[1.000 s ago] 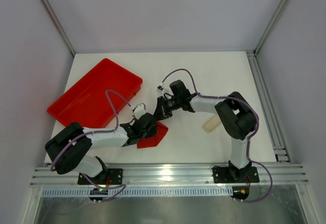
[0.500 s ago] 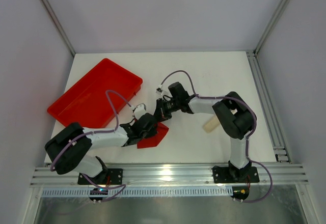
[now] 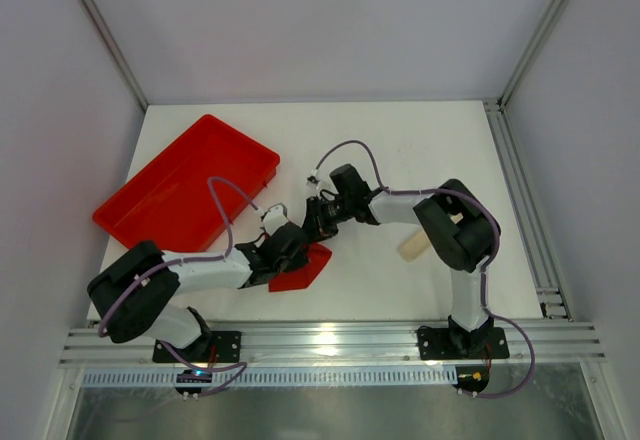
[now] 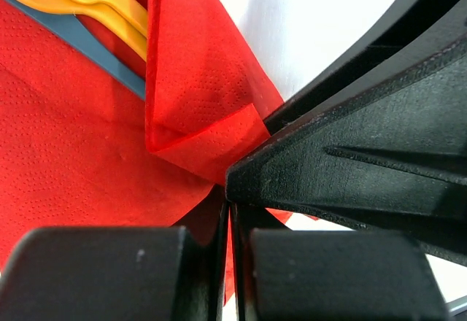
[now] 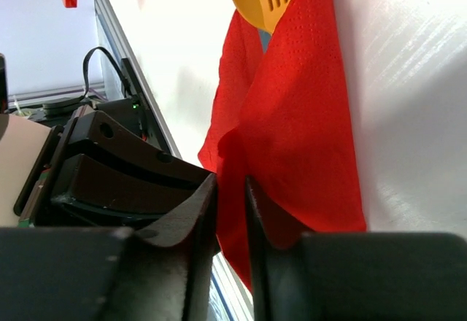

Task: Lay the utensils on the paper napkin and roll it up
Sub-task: Roll the napkin at the center of the board.

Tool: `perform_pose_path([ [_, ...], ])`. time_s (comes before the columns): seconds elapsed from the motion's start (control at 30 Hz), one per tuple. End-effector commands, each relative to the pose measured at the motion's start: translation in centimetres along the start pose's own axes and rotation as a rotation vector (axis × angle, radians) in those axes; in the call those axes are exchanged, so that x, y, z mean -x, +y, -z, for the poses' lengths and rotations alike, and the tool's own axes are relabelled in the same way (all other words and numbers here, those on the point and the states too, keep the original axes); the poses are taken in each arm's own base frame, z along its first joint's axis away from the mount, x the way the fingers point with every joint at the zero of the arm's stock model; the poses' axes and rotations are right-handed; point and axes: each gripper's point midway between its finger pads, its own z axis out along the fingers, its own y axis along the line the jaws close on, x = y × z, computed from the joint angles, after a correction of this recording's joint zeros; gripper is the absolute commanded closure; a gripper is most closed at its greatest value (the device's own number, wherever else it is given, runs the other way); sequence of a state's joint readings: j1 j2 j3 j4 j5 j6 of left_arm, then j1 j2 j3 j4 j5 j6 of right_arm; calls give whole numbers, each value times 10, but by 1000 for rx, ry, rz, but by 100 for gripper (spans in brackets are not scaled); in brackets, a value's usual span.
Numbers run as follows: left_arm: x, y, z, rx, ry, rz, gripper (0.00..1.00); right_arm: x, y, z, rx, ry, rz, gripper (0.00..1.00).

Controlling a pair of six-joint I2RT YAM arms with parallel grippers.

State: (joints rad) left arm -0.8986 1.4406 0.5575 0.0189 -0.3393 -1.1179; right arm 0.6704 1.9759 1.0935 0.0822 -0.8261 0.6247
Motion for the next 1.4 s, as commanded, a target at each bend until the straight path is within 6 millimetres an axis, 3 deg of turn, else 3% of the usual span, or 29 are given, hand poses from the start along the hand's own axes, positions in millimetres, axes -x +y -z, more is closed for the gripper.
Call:
perform_pose_path([
  [0.0, 11, 1, 2, 1, -49, -3, 100, -20, 5, -4, 29, 62, 28, 72],
  [0.2, 9, 4, 1, 8, -46, -1, 100, -17, 14, 4, 25, 40, 64, 50],
  [0.3, 8, 4, 2, 6, -44, 1, 100, -12, 17, 8, -5, 24, 85, 45],
  [0.33, 8, 4, 2, 5, -44, 1, 100, -10, 17, 10, -9, 14, 107, 38],
  [0.8, 10, 4, 4, 7, -51, -3, 100, -21, 25, 33, -21, 1, 99, 37],
  [0.97, 11, 3, 3, 7, -52, -1, 100, -38, 16, 39, -43, 8, 85, 36],
  [1.1, 11, 2, 3, 3, -53, 0, 100, -42, 5, 43, -78, 3, 84, 35],
  [1.37, 11, 2, 3, 5, -50, 1, 100, -50, 2, 43, -57, 10, 76, 35],
])
